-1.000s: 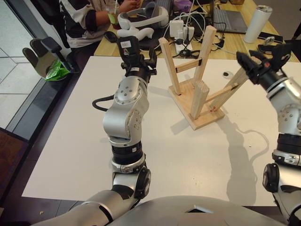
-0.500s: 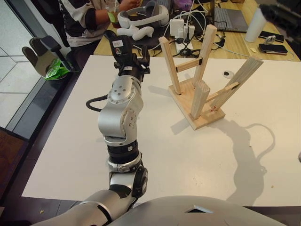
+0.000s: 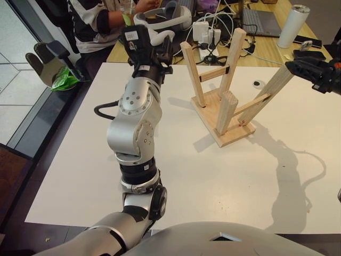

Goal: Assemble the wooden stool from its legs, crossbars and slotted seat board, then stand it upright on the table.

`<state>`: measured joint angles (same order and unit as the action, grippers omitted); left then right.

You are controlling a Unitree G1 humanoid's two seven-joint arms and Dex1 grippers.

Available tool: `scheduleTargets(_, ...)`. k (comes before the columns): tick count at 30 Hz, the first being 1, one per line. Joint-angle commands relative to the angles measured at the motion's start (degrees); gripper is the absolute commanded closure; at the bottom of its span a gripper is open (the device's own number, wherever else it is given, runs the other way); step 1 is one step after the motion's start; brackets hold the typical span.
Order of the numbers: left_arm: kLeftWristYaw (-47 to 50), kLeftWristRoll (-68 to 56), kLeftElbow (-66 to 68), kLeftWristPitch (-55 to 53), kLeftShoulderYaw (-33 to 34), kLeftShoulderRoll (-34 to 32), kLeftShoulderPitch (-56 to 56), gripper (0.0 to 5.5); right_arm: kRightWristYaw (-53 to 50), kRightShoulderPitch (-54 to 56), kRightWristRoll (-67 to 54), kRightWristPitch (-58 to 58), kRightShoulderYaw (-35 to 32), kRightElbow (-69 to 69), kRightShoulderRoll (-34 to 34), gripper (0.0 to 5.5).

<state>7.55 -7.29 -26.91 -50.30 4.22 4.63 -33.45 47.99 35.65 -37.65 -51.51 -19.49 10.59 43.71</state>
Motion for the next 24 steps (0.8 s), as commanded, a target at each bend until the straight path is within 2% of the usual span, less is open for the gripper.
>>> scheduleTargets(1,0.35,0.3,-0.09,-0.07,-0.61,0.14,-0.14,2.59,-10.53,7.67,-4.85,0.73,-6.35,-3.44,-6.56,2.63)
scheduleTargets(4,0.94,0.81,0.74,0.21,-1.75,0.83,-0.05,2.59,-18.46,16.52,-5.13,5.81,-7.49,-2.27,-11.95,2.63)
scheduleTargets(8,0.79,1.08,1.16,0.12,-2.82,0.83,-0.02,2.59,-23.25,20.66,-5.16,8.82,-7.75,-1.18,-14.41,2.63)
scheduleTargets(12,0.8,1.19,1.03,-0.29,-2.78,0.6,0.42,2.59,-23.84,10.83,-0.3,5.08,-2.22,-1.64,-12.02,2.63)
scheduleTargets(16,1.09,1.53,1.08,-0.35,-3.19,1.15,0.59,2.59,-16.74,-7.83,2.62,-7.44,11.68,-7.92,-4.46,2.63)
scheduleTargets(19,1.04,1.51,1.2,-0.47,-3.35,1.25,0.7,2.59,-17.06,-12.29,1.97,-9.28,10.77,-8.97,-5.94,2.63)
scheduleTargets(24,1.01,1.48,1.29,-0.55,-3.07,1.03,0.71,2.59,-20.05,-7.22,1.34,-3.86,6.12,-8.19,-10.57,2.63)
